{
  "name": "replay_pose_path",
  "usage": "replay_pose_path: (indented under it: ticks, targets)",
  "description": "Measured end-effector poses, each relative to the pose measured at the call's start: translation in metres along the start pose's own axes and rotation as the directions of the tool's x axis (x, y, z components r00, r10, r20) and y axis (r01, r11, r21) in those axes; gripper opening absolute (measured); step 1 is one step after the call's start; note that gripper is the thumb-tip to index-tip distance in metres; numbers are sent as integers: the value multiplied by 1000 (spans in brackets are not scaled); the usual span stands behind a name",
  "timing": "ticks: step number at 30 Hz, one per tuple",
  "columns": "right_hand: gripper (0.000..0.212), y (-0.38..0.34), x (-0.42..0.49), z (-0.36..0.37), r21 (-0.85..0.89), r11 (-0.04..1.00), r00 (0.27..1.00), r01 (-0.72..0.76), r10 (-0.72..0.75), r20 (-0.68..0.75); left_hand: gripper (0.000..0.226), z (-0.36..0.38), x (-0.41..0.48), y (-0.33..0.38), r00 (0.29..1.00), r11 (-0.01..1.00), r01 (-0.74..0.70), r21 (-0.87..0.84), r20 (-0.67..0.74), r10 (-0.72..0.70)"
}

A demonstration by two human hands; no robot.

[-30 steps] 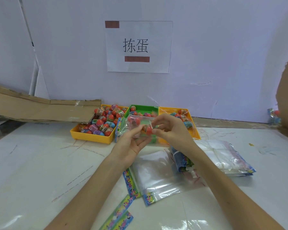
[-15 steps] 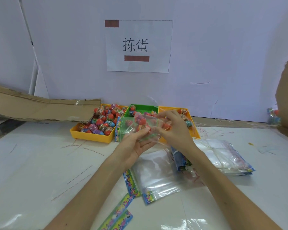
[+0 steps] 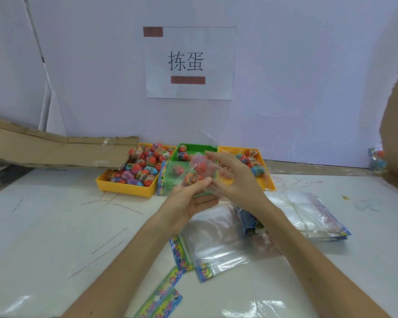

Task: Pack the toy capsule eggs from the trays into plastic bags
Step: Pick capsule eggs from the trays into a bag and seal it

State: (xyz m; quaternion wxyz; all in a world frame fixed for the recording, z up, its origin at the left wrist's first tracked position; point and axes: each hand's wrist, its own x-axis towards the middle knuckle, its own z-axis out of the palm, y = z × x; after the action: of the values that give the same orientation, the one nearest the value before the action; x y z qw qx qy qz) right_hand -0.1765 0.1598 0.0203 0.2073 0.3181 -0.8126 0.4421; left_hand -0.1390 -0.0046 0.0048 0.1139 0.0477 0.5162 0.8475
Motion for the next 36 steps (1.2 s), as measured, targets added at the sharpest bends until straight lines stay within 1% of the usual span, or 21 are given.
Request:
replay_pose_path:
  ticks: [2, 4, 6, 8, 12, 14, 16, 17, 19, 20, 21, 23, 24, 25, 26, 27, 29, 31, 33, 36]
  targets:
    - [64, -3, -1, 0, 65, 998, 998, -6, 2, 65, 49, 1, -1, 0, 1000, 1000, 9, 12, 6, -9]
    - [56, -5, -2, 0, 61, 998, 997, 1, -6, 81, 43, 2, -1, 1, 1000, 1000, 14, 28, 8, -14]
    - [46, -6, -2, 1, 45, 999, 998, -6, 3, 63, 30, 2, -2, 1, 1000, 998, 16, 62, 7, -17]
    - [41, -6, -1, 0, 39, 999, 999, -34, 33, 29, 23, 2, -3, 1, 1000, 995, 21, 98, 17, -23]
    - [36, -4, 0, 0, 25, 999, 999, -45, 46, -14, 29, 3, -4, 3, 998, 990, 38, 139, 48, -45]
    - [36, -4, 0, 2, 24, 998, 998, -53, 54, -21, 30, 2, -3, 2, 997, 990, 54, 129, 49, -61]
    - [38, -3, 1, 0, 30, 998, 998, -63, 63, -7, 27, 1, -2, 2, 996, 995, 66, 77, 53, -71]
    - [41, -2, 1, -3, 44, 996, 997, -77, 76, 25, 24, 1, -1, 1, 997, 998, 63, 32, 51, -64]
    - [53, -1, 2, -13, 89, 986, 984, -144, 133, 119, 20, 0, 1, 2, 999, 995, 42, -94, 14, -41]
    - [58, 0, 3, -20, 121, 973, 971, -199, 179, 157, 22, -1, 2, 4, 999, 985, 31, -170, -22, -35]
    - [60, 3, 4, -26, 154, 955, 959, -253, 226, 173, 26, -4, 2, 5, 998, 969, 22, -244, -58, -37]
    - [57, 8, 5, -35, 188, 925, 942, -329, 308, 133, 30, -9, 3, 8, 993, 931, 3, -365, -110, -47]
    - [51, 11, 6, -38, 163, 921, 935, -354, 344, 86, 27, -11, 3, 9, 991, 916, -5, -402, -123, -49]
    - [45, 16, 7, -40, 101, 921, 927, -376, 374, 35, 21, -12, 4, 9, 990, 910, -6, -416, -130, -53]
    - [42, 23, 7, -43, -4, 919, 919, -395, 395, 5, 16, -12, 4, 8, 989, 910, -3, -415, -136, -59]
    - [43, 30, 7, -45, -133, 905, 912, -405, 411, 18, 15, -12, 4, 7, 988, 912, 0, -410, -142, -63]
    - [46, 41, 4, -46, -353, 852, 884, -385, 451, 124, 15, -11, 4, 6, 987, 911, 2, -413, -144, -68]
    - [47, 49, 2, -44, -492, 798, 836, -348, 501, 222, 15, -11, 4, 6, 988, 905, -1, -425, -142, -66]
    - [46, 53, 2, -40, -578, 751, 792, -318, 546, 273, 14, -12, 4, 7, 987, 903, -10, -429, -151, -61]
    - [46, 55, 2, -38, -598, 728, 762, -335, 583, 282, 14, -12, 4, 7, 985, 909, -20, -417, -164, -54]
